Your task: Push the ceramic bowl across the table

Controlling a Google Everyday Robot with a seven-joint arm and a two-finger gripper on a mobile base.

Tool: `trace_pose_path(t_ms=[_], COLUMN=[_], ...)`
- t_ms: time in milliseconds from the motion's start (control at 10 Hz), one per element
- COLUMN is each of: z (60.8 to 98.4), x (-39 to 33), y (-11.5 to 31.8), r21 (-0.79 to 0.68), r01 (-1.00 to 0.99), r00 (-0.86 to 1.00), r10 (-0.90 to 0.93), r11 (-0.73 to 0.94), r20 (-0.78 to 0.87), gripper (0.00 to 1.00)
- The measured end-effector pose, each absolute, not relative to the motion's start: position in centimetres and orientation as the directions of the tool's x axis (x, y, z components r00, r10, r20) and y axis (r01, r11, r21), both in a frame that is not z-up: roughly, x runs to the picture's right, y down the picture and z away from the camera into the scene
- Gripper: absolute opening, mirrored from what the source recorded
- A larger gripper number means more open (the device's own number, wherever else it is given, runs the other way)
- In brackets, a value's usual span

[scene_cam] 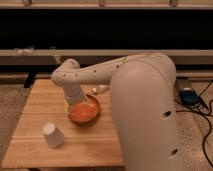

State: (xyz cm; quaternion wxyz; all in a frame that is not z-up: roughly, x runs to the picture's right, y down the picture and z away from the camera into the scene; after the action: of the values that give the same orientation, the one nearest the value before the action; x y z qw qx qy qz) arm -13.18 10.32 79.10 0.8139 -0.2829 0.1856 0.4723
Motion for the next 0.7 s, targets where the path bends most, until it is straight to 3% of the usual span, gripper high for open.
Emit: trace_pose_path(t_ms=[700], z=[85.4], x=[-12.1], y=[12.0], r21=[-0.179], r01=[-0.910], r00=[0.399], r10=[0.677], r11=[0.374], r20=[-0.618], gripper=[0.80])
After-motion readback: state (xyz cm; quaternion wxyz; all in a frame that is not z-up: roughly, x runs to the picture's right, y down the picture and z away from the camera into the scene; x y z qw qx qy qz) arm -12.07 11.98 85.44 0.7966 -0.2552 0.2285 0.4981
